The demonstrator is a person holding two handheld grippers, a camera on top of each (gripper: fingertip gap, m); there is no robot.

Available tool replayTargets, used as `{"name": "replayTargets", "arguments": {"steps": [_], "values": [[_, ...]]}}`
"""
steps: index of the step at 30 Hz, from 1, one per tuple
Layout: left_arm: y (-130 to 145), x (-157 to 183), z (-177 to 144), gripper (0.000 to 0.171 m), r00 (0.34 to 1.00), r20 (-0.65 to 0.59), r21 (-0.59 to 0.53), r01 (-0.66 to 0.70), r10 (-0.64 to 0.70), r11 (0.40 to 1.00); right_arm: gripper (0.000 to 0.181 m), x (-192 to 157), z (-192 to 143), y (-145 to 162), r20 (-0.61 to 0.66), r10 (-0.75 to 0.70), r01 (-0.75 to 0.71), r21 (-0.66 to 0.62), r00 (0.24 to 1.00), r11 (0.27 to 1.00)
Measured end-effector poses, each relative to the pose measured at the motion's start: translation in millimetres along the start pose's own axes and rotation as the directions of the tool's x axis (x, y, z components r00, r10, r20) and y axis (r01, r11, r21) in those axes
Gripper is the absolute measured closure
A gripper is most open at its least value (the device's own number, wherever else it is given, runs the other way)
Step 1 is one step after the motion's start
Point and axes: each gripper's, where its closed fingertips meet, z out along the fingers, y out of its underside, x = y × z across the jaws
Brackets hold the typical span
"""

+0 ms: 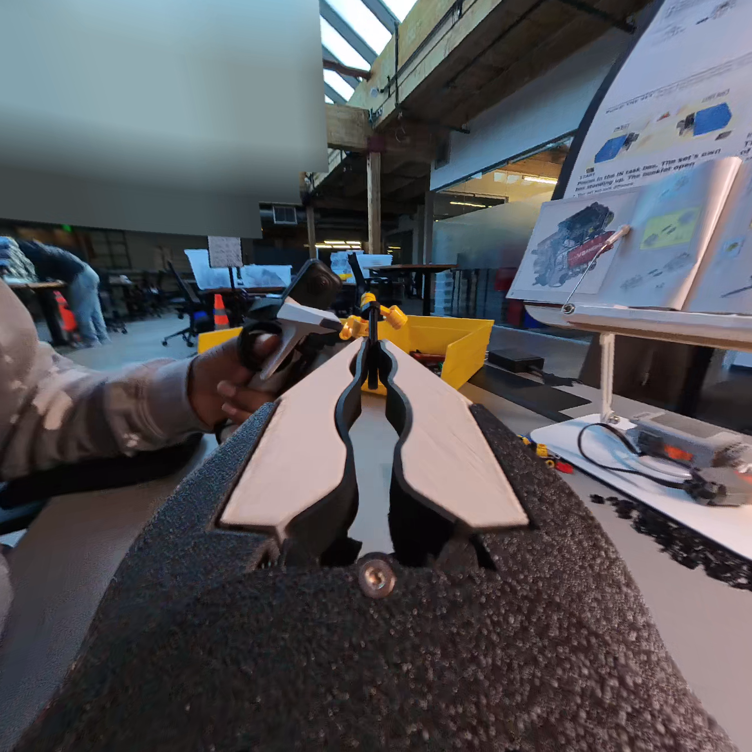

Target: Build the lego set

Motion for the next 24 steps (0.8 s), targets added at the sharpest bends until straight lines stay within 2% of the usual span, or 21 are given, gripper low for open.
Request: {"name": "replayTargets", "arguments": {"steps": [4,9,24], "values": [[1.8,-7.1,-0.9,0.165,0.998,0.029,-0.004,0.056,-0.056,0.998,0.178,-2.6,5.3,16.5,-0.019,-0.15,0.148,-0.099,0.988,0.984],[4.7,-13.9,-1.2,0.165,0.989,0.051,-0.003,0.137,-0.137,0.991,0.178,-0.3,9.7,34.2,-0.032,-0.334,0.32,-0.212,0.942,0.923],[12.3,-20.7,6.2,0.165,0.978,0.099,-0.06,0.191,-0.185,0.98,0.178,-3.5,12.5,42.8,-0.02,-0.504,0.478,-0.283,0.864,0.831]]}}
